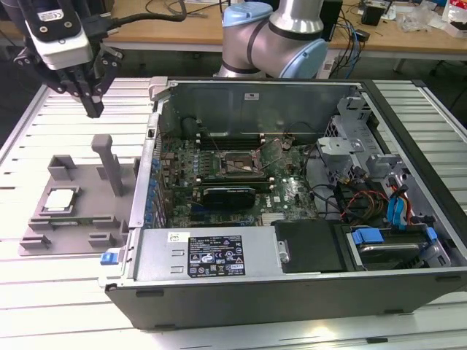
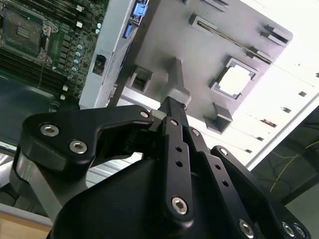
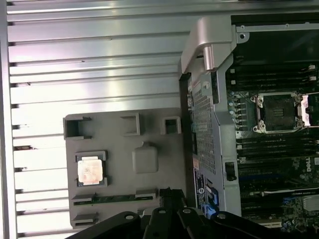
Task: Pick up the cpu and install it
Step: 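Reach for the cpu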
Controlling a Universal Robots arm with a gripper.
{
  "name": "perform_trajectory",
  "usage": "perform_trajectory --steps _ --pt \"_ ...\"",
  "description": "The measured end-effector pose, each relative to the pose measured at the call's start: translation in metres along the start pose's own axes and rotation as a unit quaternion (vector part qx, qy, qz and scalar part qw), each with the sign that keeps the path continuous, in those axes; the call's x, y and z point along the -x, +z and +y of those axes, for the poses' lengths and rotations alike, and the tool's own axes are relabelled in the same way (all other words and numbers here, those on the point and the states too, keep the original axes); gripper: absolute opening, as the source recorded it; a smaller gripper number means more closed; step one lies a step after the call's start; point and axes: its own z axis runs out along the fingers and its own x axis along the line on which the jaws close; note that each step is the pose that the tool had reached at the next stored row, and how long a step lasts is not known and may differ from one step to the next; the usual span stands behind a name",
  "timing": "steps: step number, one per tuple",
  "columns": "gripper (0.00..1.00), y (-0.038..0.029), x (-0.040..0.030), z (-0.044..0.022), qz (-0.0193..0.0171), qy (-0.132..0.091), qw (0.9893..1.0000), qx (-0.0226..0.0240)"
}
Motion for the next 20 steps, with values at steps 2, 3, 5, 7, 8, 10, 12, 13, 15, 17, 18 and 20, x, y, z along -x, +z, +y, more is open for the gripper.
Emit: perform_trajectory --steps 2,3,5,7,8,10,12,13,15,17,18,20 --pt "0.11 0.0001 -0.0065 -0.0002 -0.0003 0.0 1.0 0.0" --pt "0.11 0.0001 -0.0083 -0.0002 -0.0004 0.0 1.0 0.0" --pt "0.11 0.0003 -0.0162 -0.0003 -0.0006 0.0 1.0 0.0" --pt "0.11 0.0006 -0.0263 -0.0004 -0.0007 0.0 1.0 0.0001" --pt "0.11 0.0008 -0.0305 -0.0005 -0.0008 0.0 1.0 0.0001" --pt "0.11 0.001 -0.0378 -0.0008 -0.0008 0.0 1.0 0.0001" --pt "0.11 0.0011 -0.0434 -0.001 -0.0008 0.0 1.0 0.0" --pt "0.11 0.0012 -0.0457 -0.0011 -0.0008 0.0 1.0 0.0001" --pt "0.11 0.0013 -0.0504 -0.0012 -0.0008 0.0 1.0 0.0" --pt "0.11 0.0014 -0.0564 -0.0014 -0.0008 0.0 1.0 0.0001" --pt "0.11 0.0014 -0.0601 -0.0016 -0.0008 0.0 1.0 0.0001" --pt "0.11 0.0031 -0.0661 -0.002 -0.0009 0.0 1.0 0.0001"
